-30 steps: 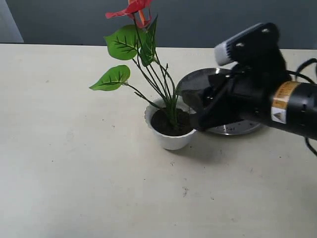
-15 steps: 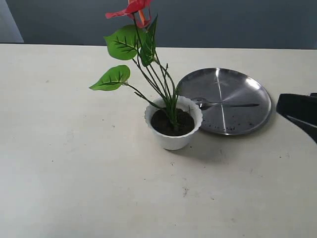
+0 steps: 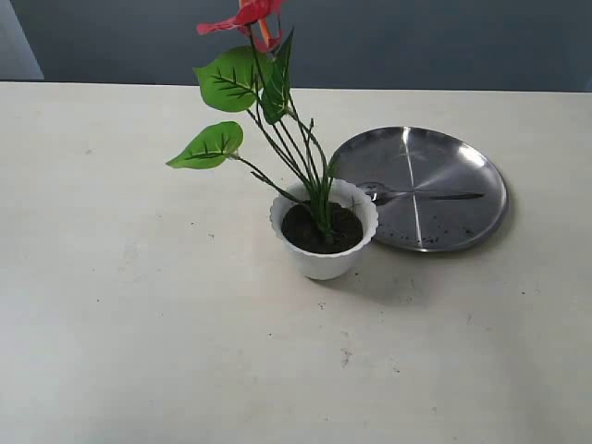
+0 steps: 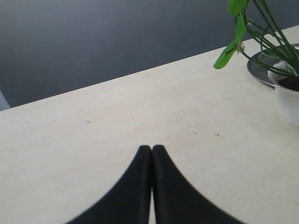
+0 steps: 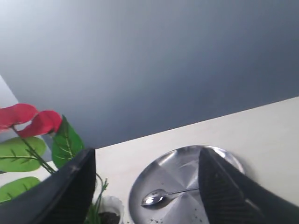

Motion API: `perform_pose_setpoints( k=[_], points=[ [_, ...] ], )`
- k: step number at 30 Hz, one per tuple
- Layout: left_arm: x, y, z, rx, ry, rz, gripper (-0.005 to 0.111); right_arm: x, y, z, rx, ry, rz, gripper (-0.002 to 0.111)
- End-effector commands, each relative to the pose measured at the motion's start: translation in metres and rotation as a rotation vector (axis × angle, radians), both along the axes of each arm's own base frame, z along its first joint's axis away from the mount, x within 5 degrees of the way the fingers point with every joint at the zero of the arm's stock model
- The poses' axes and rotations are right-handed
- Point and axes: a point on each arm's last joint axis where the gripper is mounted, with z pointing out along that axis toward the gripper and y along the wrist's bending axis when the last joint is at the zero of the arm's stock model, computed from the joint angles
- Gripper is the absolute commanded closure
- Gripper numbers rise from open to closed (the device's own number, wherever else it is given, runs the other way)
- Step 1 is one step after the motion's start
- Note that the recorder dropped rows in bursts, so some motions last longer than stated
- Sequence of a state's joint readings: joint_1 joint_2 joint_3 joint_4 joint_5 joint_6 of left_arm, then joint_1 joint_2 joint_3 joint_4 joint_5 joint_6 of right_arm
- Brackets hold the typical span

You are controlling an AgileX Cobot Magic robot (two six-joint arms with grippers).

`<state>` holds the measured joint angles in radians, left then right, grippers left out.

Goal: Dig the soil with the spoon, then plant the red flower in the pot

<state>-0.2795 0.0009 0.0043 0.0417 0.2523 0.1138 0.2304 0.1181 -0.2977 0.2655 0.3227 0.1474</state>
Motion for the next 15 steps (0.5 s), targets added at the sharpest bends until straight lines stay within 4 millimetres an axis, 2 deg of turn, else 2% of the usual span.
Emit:
perform_pose_setpoints(
  k=[1,2,7,12,15],
  points=[
    [0.000,0.000,0.003,-0.010,-0.015,-0.004,0.106,0.002,0.000,-0.028,-0.087,-0.023,-0.045,0.047],
    [0.000,0.000,0.003,-0.010,-0.015,-0.004,0.106,0.004,0.001,-0.039,-0.109,-0.003,-0.039,0.047],
    [0.000,0.000,0.003,-0.008,-0.016,-0.004,0.106,0.008,0.002,-0.068,-0.108,0.069,-0.028,0.047],
    [0.000,0.000,0.003,-0.008,-0.016,-0.004,0.106,0.009,0.003,-0.082,-0.024,0.102,-0.033,0.047],
    [0.000,0.000,0.003,-0.008,-0.016,-0.004,0.106,0.007,0.002,-0.085,-0.104,0.085,-0.037,0.047]
  ],
)
